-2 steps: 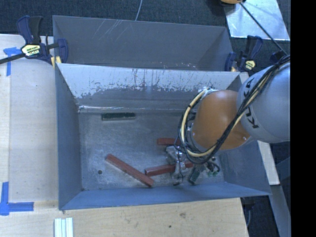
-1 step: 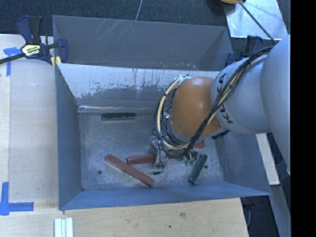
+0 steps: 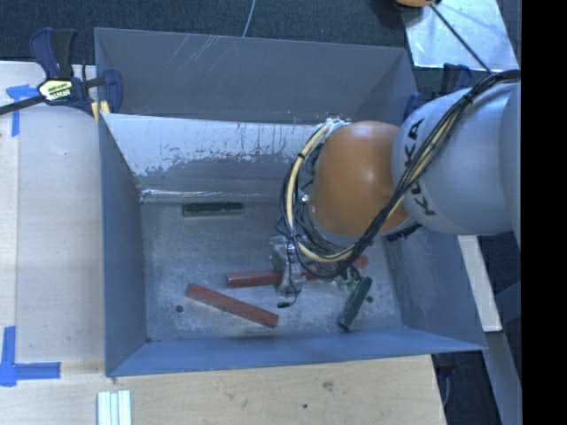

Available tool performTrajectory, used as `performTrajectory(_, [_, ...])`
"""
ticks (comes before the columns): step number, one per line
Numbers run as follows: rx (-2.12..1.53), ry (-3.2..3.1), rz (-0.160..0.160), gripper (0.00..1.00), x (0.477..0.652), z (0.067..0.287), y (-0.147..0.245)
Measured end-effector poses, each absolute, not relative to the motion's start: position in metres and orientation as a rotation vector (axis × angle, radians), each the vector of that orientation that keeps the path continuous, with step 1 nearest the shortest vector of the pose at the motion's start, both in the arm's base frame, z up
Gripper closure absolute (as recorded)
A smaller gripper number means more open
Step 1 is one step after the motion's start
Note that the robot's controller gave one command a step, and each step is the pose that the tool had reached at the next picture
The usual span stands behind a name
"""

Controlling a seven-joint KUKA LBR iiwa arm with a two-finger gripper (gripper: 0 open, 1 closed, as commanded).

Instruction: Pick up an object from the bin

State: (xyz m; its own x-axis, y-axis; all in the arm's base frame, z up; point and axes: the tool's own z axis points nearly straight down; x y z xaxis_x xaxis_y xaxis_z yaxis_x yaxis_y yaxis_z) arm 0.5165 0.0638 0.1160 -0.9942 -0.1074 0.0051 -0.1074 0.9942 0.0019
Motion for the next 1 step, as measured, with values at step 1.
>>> performTrajectory(1, [0.162,-3.141,0.002,1.00,0.5385,0.2005,0.0443])
